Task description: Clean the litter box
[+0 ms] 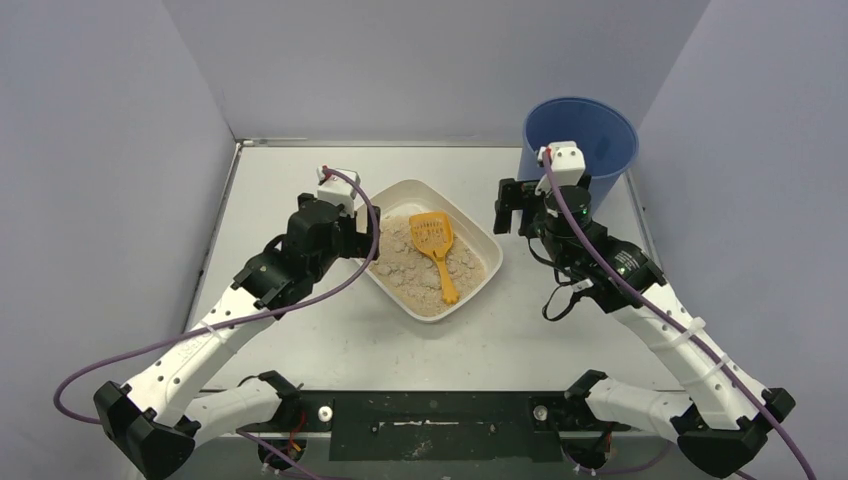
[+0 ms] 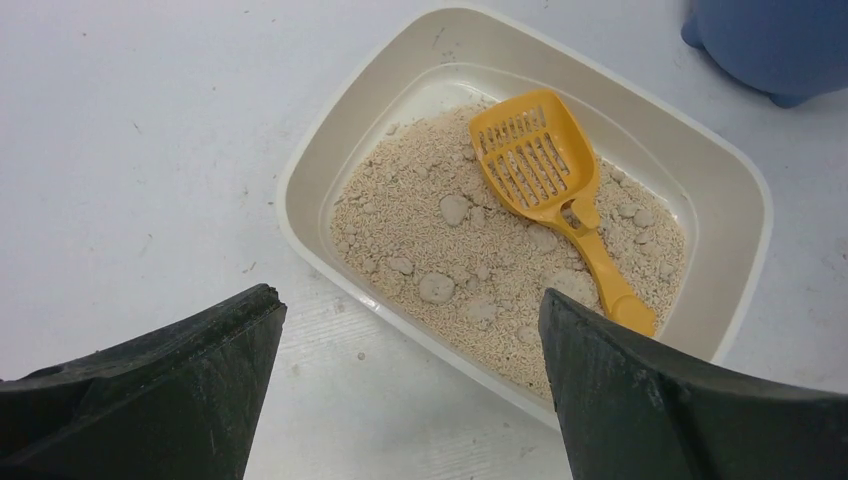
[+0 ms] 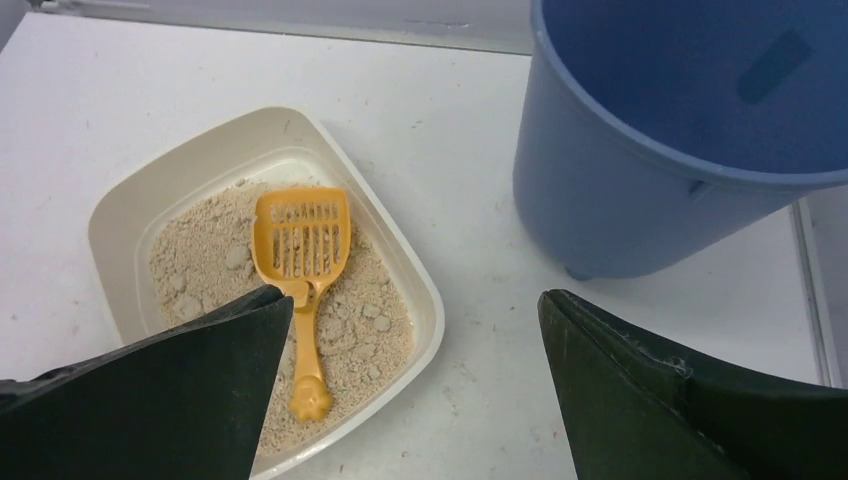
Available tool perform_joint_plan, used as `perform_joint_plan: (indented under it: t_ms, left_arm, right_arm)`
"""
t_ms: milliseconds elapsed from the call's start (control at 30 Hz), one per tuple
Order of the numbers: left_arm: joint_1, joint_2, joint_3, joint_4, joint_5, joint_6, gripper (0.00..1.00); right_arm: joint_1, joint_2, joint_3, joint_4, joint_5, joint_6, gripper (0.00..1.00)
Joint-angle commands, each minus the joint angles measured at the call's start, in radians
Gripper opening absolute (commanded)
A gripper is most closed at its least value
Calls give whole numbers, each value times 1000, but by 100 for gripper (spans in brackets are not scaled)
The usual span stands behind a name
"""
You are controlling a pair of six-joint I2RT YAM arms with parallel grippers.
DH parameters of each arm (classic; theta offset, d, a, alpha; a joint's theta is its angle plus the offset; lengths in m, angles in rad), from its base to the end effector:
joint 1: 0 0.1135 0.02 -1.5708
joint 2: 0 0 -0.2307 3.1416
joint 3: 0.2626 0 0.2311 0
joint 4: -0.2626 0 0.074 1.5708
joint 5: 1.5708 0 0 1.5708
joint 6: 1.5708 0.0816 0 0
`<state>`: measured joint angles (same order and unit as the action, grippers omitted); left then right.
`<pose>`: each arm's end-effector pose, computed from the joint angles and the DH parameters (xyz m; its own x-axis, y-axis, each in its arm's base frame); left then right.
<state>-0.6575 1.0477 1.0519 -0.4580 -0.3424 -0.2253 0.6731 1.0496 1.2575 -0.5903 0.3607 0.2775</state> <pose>0.2251 -0.1392 0.3081 -0.4135 0.0534 -0.9090 0.2508 0.9663 -0.0573 0.2139 0.1337 0.3622 -0.3703 0.0326 -0.9284 -0.2348 0.9636 0.1275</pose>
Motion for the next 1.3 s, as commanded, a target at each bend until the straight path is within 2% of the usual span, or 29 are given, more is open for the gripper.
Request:
perform_joint_plan:
  t_ms: [0,267,500,700,1000,1267]
  left_arm:
    - [-1,-30,27,4,-55,-29,97]
    - [-2,-35,26,-42,-83,-49,97]
    - [-2,-54,-25,-40,-104,-92,97]
    - [-2,-52,-55,-72,-150,-163,97]
    - [0,-10,-85,-87,-112,-307,93]
    - [7,98,-114,-51,-23,-386,88]
  right_arm:
    - [-3,-27,71,-12,101,-18,100]
    - [-3,-43,87,-46,182,-39,100]
    - [-3,-45,70,-71,159,-62,100]
    - [-3,4,129,-99,167,-118,100]
    - [-16,189,292,-148,364,-177,100]
    - [-173,337,425,-173,210,-140,100]
